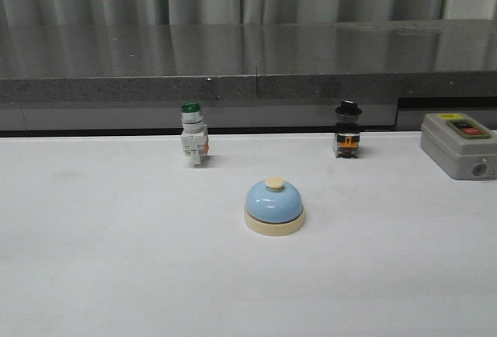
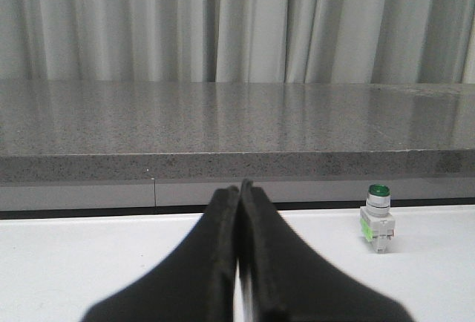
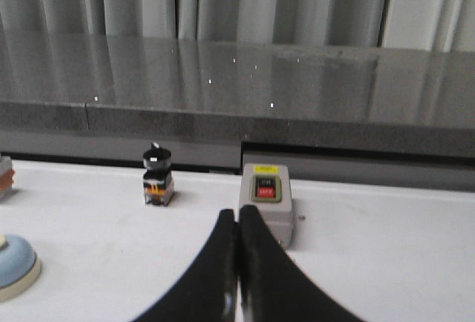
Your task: Place and press bell with both arms
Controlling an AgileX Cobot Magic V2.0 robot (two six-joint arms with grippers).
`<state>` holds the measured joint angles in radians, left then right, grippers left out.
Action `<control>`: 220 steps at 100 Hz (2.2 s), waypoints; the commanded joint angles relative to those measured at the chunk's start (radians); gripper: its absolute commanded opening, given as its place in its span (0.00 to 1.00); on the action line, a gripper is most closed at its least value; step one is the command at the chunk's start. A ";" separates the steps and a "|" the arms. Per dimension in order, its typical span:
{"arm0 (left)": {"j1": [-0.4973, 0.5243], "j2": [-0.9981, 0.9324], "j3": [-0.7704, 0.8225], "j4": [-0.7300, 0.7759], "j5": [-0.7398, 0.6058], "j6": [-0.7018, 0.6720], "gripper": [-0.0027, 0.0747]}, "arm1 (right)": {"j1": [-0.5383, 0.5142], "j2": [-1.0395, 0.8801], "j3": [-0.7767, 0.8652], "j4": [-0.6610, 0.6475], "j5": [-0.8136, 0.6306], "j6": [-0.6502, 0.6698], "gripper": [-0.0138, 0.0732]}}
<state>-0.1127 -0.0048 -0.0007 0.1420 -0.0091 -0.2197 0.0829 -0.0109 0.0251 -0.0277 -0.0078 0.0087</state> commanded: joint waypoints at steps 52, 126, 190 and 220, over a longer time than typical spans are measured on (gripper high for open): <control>0.003 -0.029 0.044 0.001 -0.081 -0.010 0.01 | -0.005 0.373 -0.658 0.059 0.451 0.039 0.09; 0.003 -0.029 0.044 0.001 -0.081 -0.010 0.01 | 0.127 0.942 -0.858 0.171 0.592 -0.051 0.09; 0.003 -0.029 0.044 0.001 -0.081 -0.010 0.01 | 0.389 1.581 -1.252 0.170 0.658 -0.061 0.09; 0.003 -0.029 0.044 0.001 -0.081 -0.010 0.01 | 0.442 1.761 -1.370 0.170 0.666 -0.076 0.09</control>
<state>-0.1127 -0.0048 -0.0007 0.1420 -0.0091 -0.2197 0.5221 1.7493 -1.2825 0.1359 0.6830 -0.0455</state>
